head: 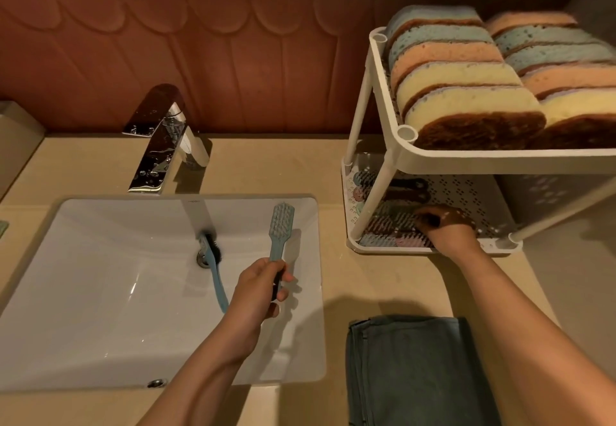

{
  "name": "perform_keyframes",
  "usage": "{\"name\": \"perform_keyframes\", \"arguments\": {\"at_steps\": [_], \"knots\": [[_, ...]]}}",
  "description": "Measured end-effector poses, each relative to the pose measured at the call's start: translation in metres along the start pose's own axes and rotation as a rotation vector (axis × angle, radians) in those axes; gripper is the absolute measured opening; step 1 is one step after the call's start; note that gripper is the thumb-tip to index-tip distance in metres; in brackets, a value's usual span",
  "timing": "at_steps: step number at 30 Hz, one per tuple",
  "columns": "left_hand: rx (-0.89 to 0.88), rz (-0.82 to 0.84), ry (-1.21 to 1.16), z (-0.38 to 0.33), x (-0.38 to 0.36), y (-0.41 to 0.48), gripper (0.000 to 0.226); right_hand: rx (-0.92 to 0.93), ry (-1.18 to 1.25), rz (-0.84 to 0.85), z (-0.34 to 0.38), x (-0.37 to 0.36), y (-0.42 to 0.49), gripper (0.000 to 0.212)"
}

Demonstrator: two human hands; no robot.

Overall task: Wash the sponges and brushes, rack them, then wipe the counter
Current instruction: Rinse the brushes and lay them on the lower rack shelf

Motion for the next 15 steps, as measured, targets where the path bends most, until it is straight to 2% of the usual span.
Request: {"name": "perform_keyframes", "arguments": {"at_steps": [4,10,12,15], "knots": [[-0.009,0.023,0.033,0.000,-0.003,-0.002,0.016,0.031,-0.035,0.058,-0.003,-0.007,-0.004,0.028],[-0.052,0.071,0.121,-0.001,-0.012,-0.006,0.022,0.015,-0.159,-0.051,-0.006,-0.001,-0.027,0.039],[-0.048,0.080,0.147,-0.001,-0.012,-0.006,0.026,-0.006,-0.089,-0.069,0.002,0.000,-0.042,0.041],[-0.076,0.123,0.220,-0.003,-0.015,-0.006,0.029,0.040,0.190,-0.095,0.027,0.003,-0.070,0.034]]}}
Point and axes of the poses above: each hand's wrist, its own y-axis towards the middle knuckle, its own x-axis out of the back of the hand, z = x × y, the point moved 9 cm from there along y, towards the middle knuckle, and after that the axes turned 6 degrees about -y, right-handed, at the moved point
